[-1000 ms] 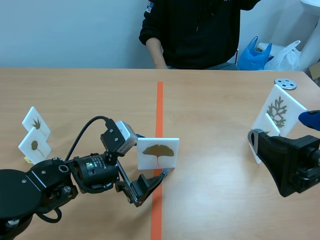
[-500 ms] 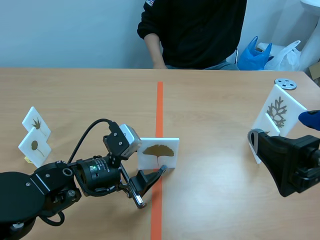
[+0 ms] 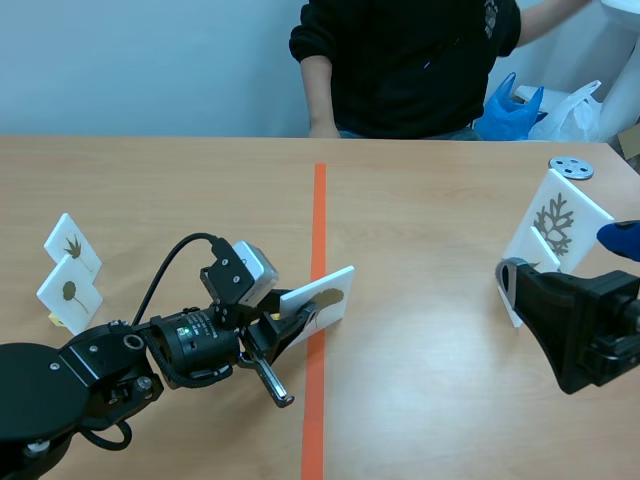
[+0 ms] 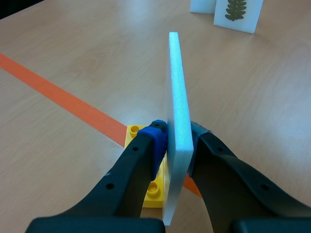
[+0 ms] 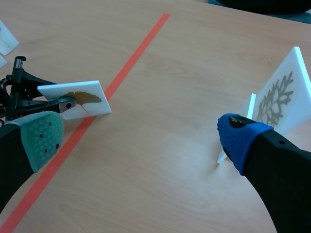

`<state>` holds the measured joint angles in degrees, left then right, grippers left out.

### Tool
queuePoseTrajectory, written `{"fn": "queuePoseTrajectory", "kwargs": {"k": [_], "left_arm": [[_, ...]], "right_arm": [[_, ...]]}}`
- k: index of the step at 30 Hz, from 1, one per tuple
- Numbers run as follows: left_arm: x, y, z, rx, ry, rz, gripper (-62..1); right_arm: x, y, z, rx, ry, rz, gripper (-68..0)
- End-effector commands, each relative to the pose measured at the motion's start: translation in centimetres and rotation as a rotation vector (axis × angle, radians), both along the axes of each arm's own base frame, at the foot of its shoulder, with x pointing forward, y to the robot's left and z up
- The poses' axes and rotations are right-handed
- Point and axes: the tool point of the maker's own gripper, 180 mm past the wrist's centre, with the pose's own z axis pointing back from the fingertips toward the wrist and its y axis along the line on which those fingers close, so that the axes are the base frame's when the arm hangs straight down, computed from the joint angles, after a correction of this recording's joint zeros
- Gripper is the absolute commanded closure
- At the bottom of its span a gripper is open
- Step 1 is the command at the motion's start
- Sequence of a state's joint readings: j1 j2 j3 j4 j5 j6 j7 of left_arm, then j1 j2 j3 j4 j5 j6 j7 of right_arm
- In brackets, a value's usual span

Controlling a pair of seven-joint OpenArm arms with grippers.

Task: Sort the leaf by its shape. The table is split by an orange tape line. A compound leaf with several leaflets goes to the left side, a simple leaf with one blade goes to the right side. Return to the home posture when a red brick is placed on the table.

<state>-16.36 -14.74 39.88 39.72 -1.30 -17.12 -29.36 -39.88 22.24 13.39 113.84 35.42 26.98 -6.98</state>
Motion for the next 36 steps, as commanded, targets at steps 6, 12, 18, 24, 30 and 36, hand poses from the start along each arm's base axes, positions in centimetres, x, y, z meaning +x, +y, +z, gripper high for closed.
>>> {"fn": "queuePoseTrajectory", "kwargs": {"k": [6, 12, 18, 24, 30, 36], "left_arm": [[1.5, 0.3, 2.4, -0.108, -0.001, 0.042, -5.5], [1.2, 1.8, 4.8, -0.199, 0.006, 0.075, -5.5], [-0.5, 3.0, 6.6, -0.240, 0.036, 0.119, -5.5], [-2.2, 5.0, 7.4, -0.289, 0.075, 0.236, -5.5], [-2.8, 9.2, 7.3, -0.271, 0.057, 0.414, -5.5], [-4.2, 14.0, 6.9, -0.260, 0.072, 0.561, -5.5]], "right_arm": [[0.3, 0.0, 0.6, 0.010, -0.021, -0.003, -67.9], [0.3, 0.0, 0.6, 0.011, -0.021, -0.003, -67.9], [0.3, 0.0, 0.6, 0.011, -0.023, -0.003, -67.9], [0.3, -0.1, 0.6, 0.011, -0.025, -0.003, -67.9], [0.3, -0.1, 0.6, 0.011, -0.025, -0.003, -67.9], [0.3, -0.1, 0.6, 0.011, -0.025, -0.003, -67.9]]}}
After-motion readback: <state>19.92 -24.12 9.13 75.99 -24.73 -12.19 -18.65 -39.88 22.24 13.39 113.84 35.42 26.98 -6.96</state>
